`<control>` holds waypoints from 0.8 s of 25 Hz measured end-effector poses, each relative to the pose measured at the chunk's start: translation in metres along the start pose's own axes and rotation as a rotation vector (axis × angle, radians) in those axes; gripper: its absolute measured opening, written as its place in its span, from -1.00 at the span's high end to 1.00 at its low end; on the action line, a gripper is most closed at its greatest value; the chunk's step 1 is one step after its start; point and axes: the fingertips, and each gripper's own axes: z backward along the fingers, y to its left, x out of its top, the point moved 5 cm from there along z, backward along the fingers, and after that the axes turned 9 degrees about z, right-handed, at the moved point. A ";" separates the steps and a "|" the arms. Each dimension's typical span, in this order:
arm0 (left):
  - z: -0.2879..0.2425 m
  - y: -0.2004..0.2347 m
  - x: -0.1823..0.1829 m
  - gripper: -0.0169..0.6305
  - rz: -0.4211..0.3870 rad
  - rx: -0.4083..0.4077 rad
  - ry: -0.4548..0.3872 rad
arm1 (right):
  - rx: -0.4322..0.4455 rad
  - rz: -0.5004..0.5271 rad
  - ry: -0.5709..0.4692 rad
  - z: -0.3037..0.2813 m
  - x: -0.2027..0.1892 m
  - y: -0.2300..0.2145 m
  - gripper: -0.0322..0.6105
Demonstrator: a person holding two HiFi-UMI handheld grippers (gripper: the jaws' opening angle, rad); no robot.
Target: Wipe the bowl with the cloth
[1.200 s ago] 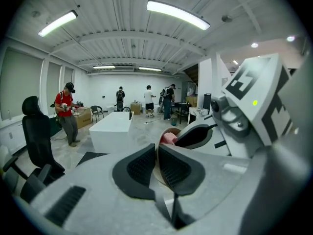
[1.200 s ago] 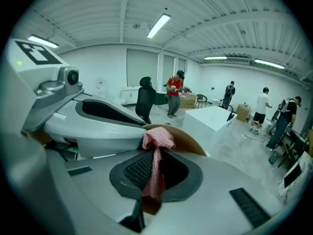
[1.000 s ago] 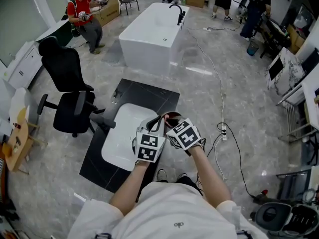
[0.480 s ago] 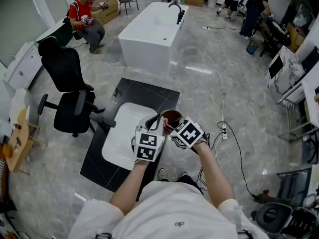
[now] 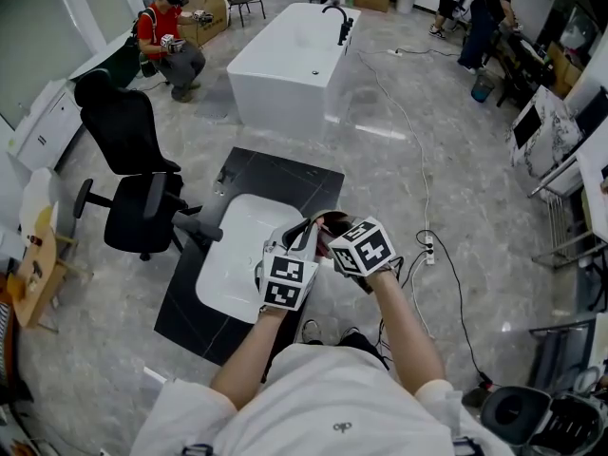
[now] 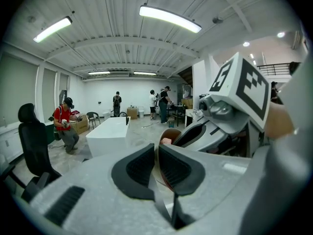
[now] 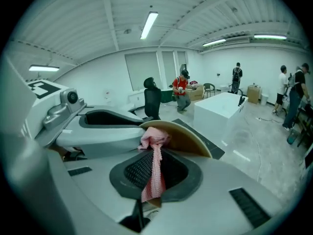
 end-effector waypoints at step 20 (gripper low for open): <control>0.004 0.014 0.005 0.87 0.018 0.015 -0.031 | -0.124 -0.349 -0.247 0.016 0.008 -0.014 0.82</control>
